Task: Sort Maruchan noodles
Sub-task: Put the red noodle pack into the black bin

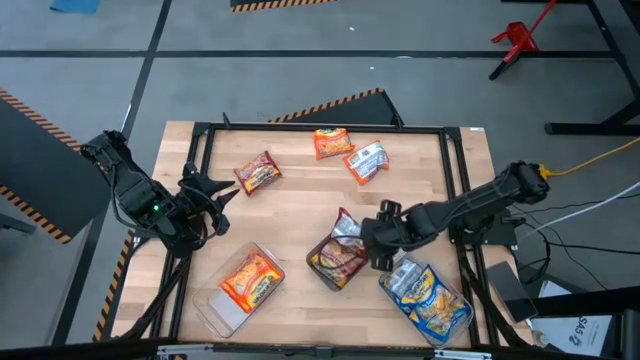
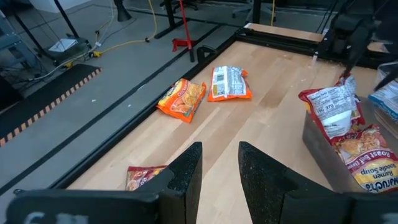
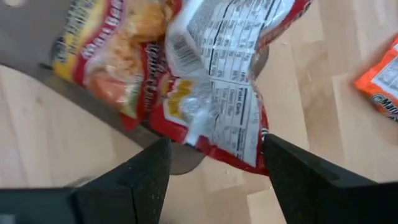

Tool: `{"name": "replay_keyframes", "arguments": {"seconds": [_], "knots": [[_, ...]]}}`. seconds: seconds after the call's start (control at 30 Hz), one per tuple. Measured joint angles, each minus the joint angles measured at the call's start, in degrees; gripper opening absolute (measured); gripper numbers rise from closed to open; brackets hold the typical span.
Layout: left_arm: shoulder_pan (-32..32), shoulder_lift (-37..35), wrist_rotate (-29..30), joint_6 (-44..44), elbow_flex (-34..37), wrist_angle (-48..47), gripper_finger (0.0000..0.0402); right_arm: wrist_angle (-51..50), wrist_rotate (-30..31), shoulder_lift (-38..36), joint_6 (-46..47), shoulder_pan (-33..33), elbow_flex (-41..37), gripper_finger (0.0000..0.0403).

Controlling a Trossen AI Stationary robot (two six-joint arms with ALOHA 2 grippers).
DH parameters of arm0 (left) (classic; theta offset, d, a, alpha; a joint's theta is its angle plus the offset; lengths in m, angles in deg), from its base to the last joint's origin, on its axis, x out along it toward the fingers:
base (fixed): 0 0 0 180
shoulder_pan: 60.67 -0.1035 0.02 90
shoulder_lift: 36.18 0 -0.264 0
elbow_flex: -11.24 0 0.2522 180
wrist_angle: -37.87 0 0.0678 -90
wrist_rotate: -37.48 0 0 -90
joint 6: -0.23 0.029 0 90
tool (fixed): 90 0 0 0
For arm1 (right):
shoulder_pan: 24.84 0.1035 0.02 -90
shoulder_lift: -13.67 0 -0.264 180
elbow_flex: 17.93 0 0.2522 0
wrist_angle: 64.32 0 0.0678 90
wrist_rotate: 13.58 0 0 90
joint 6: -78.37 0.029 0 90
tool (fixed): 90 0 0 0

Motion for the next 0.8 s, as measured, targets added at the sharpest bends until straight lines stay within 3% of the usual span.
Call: {"name": "replay_keyframes", "arguments": {"seconds": [0.2, 0.33, 0.57, 0.8], "knots": [[0.0, 0.0, -0.7, 0.0, 0.0, 0.0, 0.0098, 1.7, -0.8, -0.1, -4.5, -3.0, -2.0, 0.0239], [0.0, 0.0, -0.8, 0.0, 0.0, 0.0, 0.0098, 1.0, -6.2, -0.3, -5.5, -4.2, -0.8, 0.0239], [0.0, 0.0, -0.9, 0.0, 0.0, 0.0, 0.0098, -2.1, -1.2, -5.0, -5.7, -4.3, -0.6, 0.0239], [0.0, 0.0, -0.9, -0.5, 0.0, 0.0, 0.0098, 2.5, -6.0, -6.7, -5.4, -5.7, -5.0, 0.0239]]}}
